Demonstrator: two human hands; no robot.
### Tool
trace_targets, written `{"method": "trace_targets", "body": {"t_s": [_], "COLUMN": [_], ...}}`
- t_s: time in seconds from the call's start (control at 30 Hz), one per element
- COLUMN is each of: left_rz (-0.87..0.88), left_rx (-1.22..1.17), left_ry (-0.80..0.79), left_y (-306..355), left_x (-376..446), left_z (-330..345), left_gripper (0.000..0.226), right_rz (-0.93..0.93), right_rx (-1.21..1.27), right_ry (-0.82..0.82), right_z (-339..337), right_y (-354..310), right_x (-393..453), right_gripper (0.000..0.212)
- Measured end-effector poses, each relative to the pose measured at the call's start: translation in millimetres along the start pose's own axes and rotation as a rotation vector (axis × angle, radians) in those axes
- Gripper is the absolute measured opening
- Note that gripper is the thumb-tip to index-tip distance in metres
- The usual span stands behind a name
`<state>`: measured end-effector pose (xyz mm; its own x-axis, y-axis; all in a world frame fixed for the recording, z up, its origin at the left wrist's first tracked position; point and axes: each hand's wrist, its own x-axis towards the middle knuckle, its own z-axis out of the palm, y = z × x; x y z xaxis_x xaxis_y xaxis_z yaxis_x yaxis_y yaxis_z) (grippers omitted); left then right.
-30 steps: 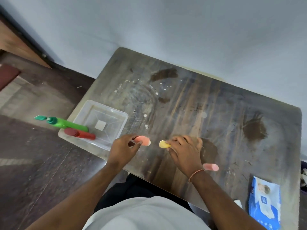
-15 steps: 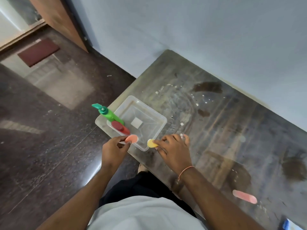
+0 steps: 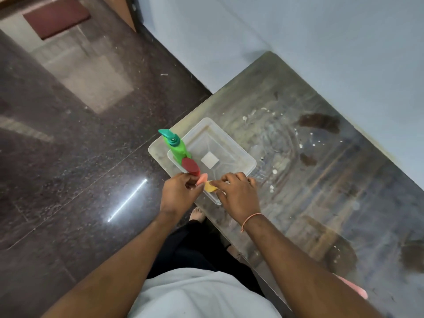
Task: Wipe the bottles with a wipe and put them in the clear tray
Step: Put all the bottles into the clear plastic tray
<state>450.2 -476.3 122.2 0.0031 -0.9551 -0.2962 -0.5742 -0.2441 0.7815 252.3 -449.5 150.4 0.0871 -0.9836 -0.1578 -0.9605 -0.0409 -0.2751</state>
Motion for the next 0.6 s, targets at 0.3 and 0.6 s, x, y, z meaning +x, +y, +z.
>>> {"method": "trace_targets", "body": {"t_s": [0.3, 0.6], "left_rz": [0.018, -0.072], "left_rx": [0.000, -0.099], "left_ry": [0.010, 0.010], "left_y": [3.4, 4.3], "left_x": [0.9, 1.1], "left_z": [5.4, 15.0], "left_gripper": [0.023, 0.025], "right_rz": [0.014, 0.000], "right_rx": [-0.028, 0.007], "right_ry": [-0.081, -0.160], "right_z": [11.8, 9.1], "right_y": [-1.8, 3.8], "right_x": [13.3, 21.8], "right_gripper": [0.035, 0.035]}}
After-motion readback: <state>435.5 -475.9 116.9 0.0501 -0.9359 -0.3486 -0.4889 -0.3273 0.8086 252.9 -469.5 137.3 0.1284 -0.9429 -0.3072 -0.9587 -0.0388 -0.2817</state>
